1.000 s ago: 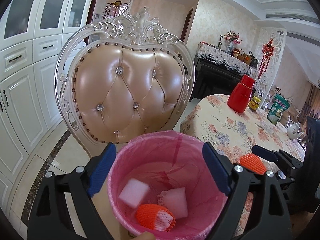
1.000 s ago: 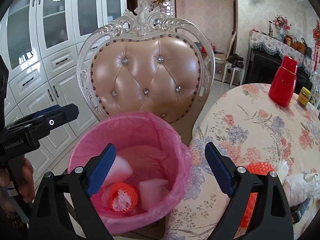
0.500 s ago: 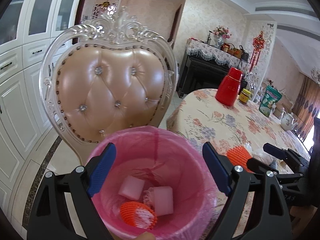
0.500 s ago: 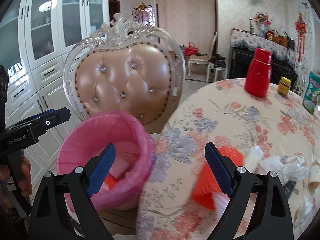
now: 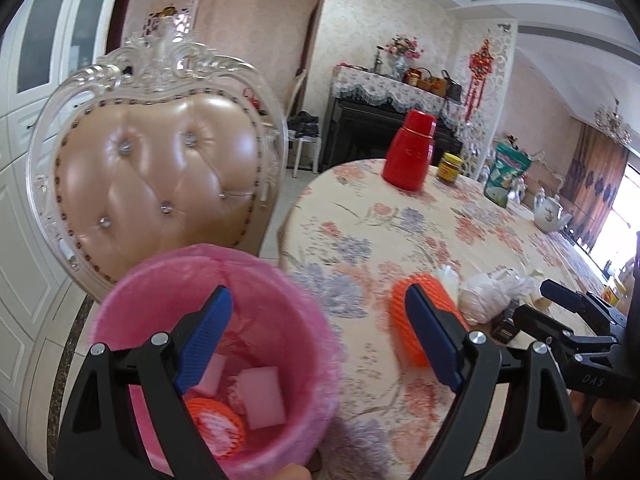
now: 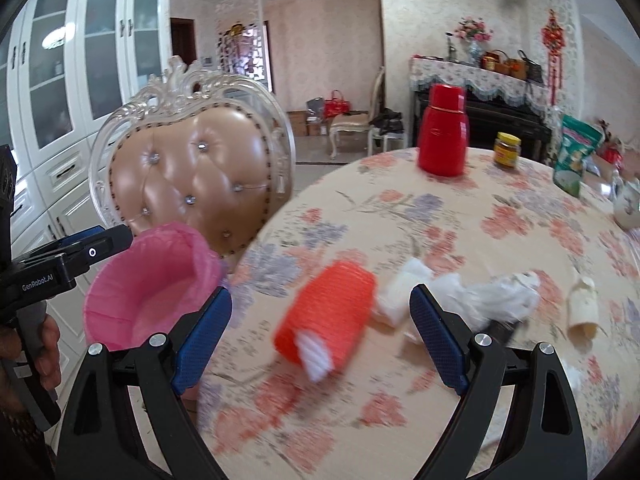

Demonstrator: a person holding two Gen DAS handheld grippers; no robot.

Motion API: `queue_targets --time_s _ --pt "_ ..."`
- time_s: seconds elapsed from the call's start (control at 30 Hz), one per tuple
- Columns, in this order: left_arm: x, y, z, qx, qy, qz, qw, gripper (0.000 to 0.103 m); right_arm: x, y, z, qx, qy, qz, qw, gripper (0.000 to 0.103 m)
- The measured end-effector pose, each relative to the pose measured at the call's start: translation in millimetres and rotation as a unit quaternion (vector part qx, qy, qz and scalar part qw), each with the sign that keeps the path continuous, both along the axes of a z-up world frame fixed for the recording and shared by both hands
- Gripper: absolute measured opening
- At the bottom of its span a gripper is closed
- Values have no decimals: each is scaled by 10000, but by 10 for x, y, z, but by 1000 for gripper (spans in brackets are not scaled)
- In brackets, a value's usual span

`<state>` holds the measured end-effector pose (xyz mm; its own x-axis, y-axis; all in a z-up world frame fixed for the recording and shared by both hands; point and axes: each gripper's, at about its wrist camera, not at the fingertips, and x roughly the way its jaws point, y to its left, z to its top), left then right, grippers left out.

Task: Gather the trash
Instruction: 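Move both tools back over the table toward the small orange net, then grasp the small orange foam net with the left tool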

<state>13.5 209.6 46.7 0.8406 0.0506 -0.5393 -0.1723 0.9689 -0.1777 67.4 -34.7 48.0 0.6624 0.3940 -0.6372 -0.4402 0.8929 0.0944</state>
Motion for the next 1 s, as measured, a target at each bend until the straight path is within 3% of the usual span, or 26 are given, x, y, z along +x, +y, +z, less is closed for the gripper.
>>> queue_targets --time_s 0.53,1.0 --pt "385 -754 -74 71 167 -527 9984 85 18 -1053 -157 5 136 -781 9969 85" --pt "978 -1139 -531 -206 827 -733 9937 77 -9 -1814 -341 2 361 -1317 9906 85"
